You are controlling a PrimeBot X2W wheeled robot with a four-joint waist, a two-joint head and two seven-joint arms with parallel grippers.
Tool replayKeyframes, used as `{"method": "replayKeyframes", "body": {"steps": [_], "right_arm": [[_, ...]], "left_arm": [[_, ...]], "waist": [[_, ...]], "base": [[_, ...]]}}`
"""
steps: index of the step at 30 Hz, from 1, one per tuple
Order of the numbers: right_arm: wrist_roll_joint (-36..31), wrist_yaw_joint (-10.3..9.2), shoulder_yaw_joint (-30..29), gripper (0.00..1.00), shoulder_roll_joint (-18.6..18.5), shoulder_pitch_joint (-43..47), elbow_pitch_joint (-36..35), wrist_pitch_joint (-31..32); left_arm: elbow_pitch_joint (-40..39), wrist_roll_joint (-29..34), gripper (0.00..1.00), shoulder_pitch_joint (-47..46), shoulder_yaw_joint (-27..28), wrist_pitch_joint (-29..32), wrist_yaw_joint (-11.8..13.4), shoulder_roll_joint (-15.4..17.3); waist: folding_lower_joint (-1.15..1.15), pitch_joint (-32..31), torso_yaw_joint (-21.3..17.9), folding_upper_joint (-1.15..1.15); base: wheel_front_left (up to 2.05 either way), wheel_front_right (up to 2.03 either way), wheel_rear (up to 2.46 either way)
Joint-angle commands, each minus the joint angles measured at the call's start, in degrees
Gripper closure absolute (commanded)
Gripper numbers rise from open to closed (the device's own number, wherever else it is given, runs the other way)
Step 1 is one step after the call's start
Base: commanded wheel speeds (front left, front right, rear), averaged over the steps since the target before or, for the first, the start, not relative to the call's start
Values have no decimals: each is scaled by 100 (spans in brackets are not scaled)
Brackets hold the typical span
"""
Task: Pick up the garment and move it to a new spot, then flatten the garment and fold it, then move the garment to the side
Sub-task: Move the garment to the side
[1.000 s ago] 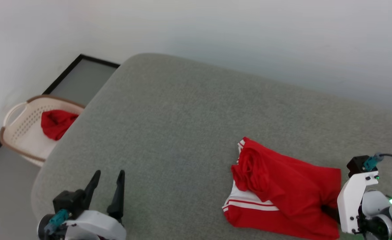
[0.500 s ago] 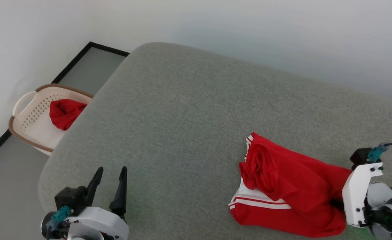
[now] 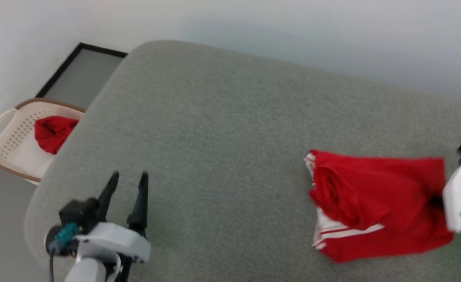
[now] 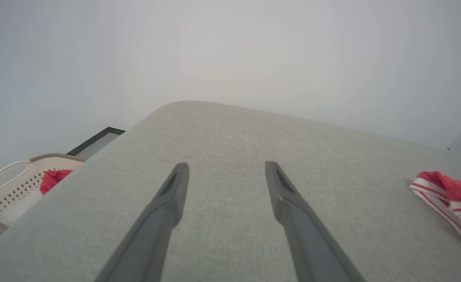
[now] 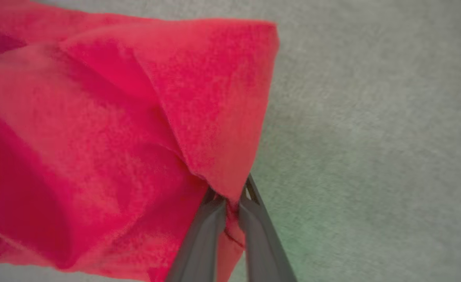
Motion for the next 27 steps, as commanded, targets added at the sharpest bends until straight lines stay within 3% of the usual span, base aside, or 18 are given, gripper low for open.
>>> {"method": "replayKeyframes", "body": {"steps": [1,14,27], "right_arm": [[8,-8,-29,100,-149,-145,-57,-21],[-70,-8,-313,100,-1319,-1013,-592,-172],[-702,-8,-328,100,-2522,-1409,-645,-1068]], "left_arm": [[-52,56,0,-108,8,-3,-16,0],[-561,268,0,-833,62,-3,-16,46],[-840,552,0,-1312,12,-3,-15,120]], "waist": [[0,308,-234,0],[0,1429,-975,0],[0,2111,-1430,0]], "base": [[0,0,0],[0,0,0],[0,0,0]]}}
